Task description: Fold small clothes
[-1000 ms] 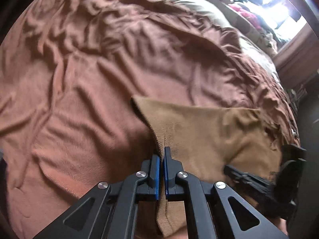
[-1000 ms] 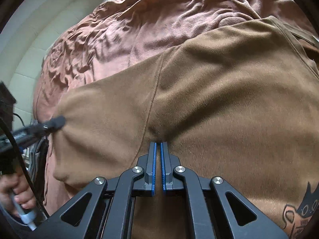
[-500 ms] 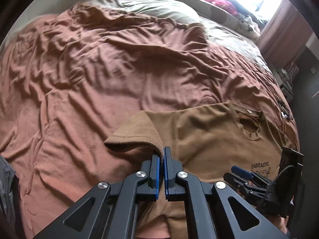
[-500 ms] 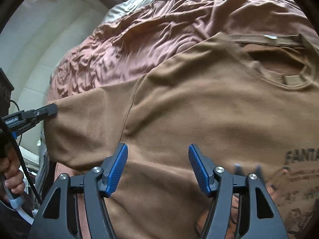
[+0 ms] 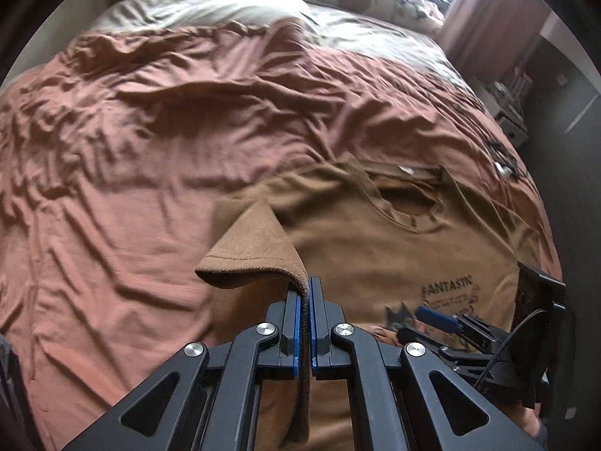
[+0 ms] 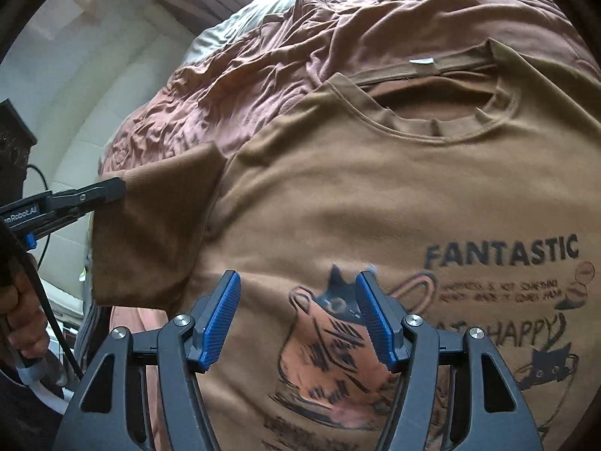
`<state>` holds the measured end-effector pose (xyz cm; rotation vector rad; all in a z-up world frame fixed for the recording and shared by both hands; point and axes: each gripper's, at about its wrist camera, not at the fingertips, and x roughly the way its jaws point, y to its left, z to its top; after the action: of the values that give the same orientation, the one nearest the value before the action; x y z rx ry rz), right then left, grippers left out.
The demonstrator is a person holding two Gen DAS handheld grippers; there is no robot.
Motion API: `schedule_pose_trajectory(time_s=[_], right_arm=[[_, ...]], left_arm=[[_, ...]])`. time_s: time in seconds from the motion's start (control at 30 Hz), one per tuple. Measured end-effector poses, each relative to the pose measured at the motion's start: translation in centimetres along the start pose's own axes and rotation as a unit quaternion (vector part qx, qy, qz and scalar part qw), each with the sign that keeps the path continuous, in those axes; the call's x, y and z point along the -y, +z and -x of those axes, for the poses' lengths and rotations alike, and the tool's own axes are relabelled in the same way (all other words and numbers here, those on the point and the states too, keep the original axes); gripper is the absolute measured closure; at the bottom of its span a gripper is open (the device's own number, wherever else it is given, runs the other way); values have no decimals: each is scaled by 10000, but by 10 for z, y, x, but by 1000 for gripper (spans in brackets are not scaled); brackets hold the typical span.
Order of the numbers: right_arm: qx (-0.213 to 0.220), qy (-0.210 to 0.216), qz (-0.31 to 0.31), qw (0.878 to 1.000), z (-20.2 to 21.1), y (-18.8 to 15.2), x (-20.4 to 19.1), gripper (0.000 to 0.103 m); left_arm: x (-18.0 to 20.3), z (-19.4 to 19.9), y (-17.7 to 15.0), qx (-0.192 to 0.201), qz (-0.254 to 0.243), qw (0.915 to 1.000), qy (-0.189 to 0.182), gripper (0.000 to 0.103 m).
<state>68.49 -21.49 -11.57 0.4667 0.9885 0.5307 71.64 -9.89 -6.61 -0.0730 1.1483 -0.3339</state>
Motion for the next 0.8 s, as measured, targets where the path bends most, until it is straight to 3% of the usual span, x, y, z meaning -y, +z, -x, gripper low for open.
schedule_pose_trajectory(time_s=[0.07, 0.13, 0.37, 0.57, 0.8], right_arm=[[5, 4, -20, 10000, 3, -1, 5, 35], [53, -4, -51, 10000, 6, -2, 9, 26], [83, 14, 16, 10000, 5, -3, 7, 25], [-59, -164, 375, 9991, -12, 0, -14, 25], [-278, -664, 1259, 9894, -46, 8, -58, 25]], left_arm=[[10, -9, -4, -167, -65, 9995, -247, 99], [14, -13, -7, -241, -100, 9994, -221, 95], [-27, -5, -11, -11, 370, 9992, -162, 80], [-69, -12, -28, -36, 724, 9970, 264, 80], [-102, -40, -71, -359, 1125, 9930, 76, 81]])
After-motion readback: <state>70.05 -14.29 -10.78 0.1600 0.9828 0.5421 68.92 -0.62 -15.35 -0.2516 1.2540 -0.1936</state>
